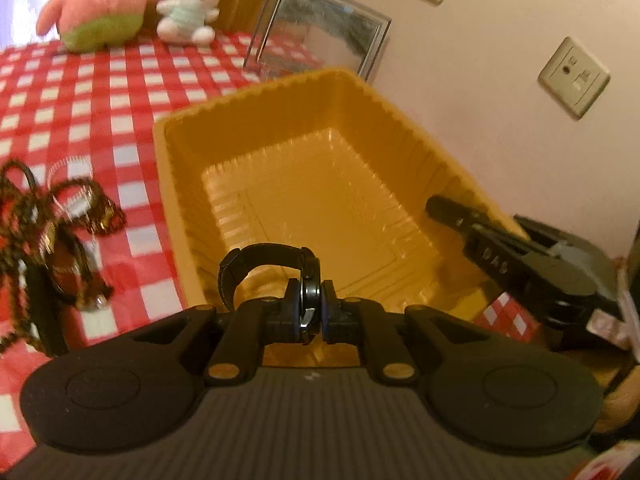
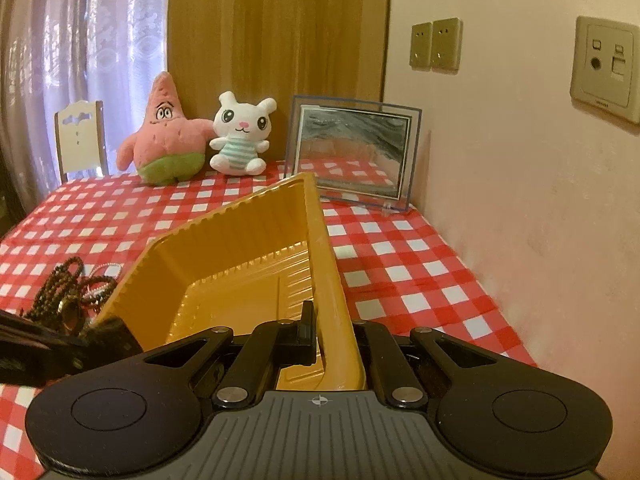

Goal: Organize jewelry
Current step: 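Carry the black watch into the orange tray and open the left tool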

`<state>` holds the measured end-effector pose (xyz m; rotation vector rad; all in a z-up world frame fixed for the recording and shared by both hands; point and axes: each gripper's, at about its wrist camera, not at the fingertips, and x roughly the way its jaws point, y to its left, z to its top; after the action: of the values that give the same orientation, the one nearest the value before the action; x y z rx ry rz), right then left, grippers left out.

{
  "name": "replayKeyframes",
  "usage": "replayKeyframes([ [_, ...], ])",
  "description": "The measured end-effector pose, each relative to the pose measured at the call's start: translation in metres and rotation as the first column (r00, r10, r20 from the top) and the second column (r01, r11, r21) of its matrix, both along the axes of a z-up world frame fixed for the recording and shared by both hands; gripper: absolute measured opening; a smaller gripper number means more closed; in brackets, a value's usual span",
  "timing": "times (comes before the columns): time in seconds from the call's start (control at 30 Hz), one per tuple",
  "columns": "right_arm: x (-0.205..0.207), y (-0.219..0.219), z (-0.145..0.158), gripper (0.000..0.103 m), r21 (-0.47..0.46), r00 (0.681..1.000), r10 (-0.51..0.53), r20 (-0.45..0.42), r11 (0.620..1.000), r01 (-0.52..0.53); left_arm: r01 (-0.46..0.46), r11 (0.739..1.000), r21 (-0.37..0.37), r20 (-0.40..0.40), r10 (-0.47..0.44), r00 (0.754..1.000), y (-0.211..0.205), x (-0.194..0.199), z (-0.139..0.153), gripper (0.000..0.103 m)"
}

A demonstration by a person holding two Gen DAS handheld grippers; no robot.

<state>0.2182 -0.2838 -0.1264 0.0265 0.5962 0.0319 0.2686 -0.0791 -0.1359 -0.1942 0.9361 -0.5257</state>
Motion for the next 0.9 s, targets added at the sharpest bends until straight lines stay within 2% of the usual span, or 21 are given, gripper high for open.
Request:
replayKeyframes([
  [0.17,0.0,0.003,-0.005,0.004,-0.023,1.0,0.01,-0.004,1.0,-0.01,-0.004,1.0,0.002,-0.042,0.004,0.999,0.0,0.001,-0.017,0.009],
  [0.27,-0.001,0.007,-0.008,0.004,-0.04,1.0,0.014,0.003,0.999,-0.013,0.0,1.0,-0.008,-0.034,0.0,0.999,0.0,0.0,-0.021,0.01],
  [0.33,-0.001,0.007,-0.011,0.004,-0.044,1.0,0.009,0.005,0.999,-0.008,-0.014,1.0,0.001,-0.027,0.014,1.0,0.0,0.0,-0.021,0.016],
  [0.43,-0.001,0.006,-0.015,0.004,-0.049,1.0,0.007,0.001,0.999,-0.007,-0.016,1.0,-0.016,-0.027,0.015,1.0,0.002,0.001,-0.018,0.016],
  [0.67,-0.005,0.008,-0.015,0.004,-0.054,1.0,0.007,0.017,0.999,-0.006,-0.02,0.996,-0.083,0.047,0.024,0.999,0.021,-0.005,0.013,0.016],
  [0.77,-0.006,0.01,-0.015,0.004,-0.062,1.0,0.009,0.029,0.998,-0.007,-0.055,0.991,-0.121,0.076,0.064,0.995,0.038,-0.01,0.026,0.016],
  [0.9,-0.008,0.012,-0.012,0.004,-0.063,0.998,0.017,0.057,0.998,-0.013,-0.119,0.987,-0.11,0.112,0.131,0.985,0.064,-0.014,0.038,0.016],
])
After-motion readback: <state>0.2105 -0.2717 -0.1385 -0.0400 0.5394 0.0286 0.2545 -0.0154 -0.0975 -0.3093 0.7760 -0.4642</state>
